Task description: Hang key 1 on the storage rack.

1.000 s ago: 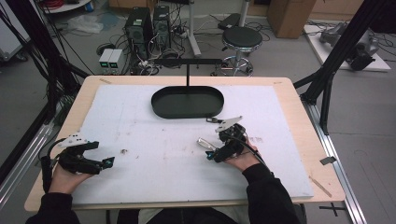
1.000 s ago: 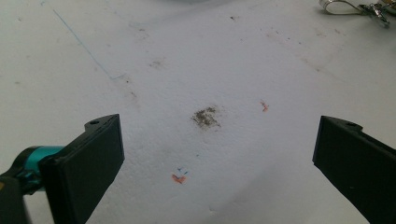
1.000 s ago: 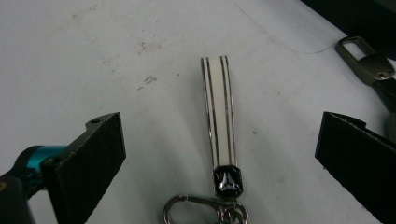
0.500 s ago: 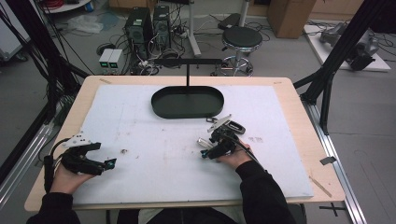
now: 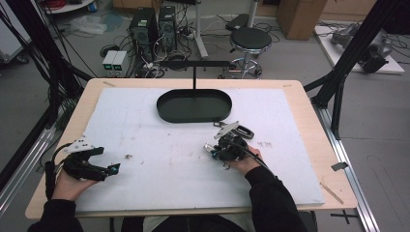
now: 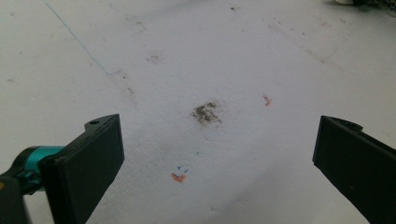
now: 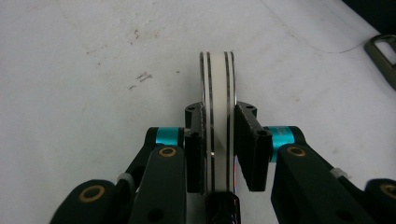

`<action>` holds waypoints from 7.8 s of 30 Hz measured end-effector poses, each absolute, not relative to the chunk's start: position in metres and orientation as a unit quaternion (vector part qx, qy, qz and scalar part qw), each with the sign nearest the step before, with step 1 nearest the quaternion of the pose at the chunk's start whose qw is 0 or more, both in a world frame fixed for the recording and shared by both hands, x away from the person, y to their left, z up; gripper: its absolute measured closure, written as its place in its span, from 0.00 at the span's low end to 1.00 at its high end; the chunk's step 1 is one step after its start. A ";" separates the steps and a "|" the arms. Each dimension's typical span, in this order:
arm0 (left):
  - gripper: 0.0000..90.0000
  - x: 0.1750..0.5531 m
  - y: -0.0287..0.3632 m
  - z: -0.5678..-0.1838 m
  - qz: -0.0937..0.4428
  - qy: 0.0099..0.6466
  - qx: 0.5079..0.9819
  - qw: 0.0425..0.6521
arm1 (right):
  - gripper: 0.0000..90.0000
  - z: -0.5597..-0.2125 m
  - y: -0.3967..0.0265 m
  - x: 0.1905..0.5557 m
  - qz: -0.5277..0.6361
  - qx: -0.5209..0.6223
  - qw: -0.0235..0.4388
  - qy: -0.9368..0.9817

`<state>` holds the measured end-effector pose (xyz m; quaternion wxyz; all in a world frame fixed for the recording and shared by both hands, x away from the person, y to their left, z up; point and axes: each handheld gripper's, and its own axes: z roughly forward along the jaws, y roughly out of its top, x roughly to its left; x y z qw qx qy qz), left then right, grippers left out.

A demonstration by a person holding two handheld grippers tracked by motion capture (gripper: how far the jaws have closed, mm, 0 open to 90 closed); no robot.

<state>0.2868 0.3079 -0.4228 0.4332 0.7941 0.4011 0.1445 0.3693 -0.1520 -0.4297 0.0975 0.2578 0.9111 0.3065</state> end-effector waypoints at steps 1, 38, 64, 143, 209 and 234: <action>0.03 0.287 0.308 -0.423 0.144 0.401 0.794 0.433 | 0.83 -0.428 -0.153 0.369 0.311 0.265 0.094 0.908; 0.03 0.290 0.304 -0.426 0.134 0.398 0.797 0.434 | 0.83 -0.325 -0.174 0.404 0.480 0.287 0.070 0.826; 0.03 0.292 0.303 -0.427 0.128 0.395 0.794 0.444 | 0.83 -0.279 -0.132 0.453 0.478 0.278 0.084 0.829; 0.03 0.304 0.299 -0.435 0.116 0.387 0.803 0.438 | 0.83 -0.242 -0.107 0.582 0.487 0.342 0.177 0.784; 0.03 0.304 0.297 -0.435 0.117 0.388 0.805 0.433 | 0.01 -0.308 -0.195 0.499 0.427 0.351 0.155 0.819; 0.03 0.304 0.297 -0.435 0.118 0.387 0.807 0.430 | 0.01 -0.345 -0.213 0.478 0.411 0.356 0.133 0.829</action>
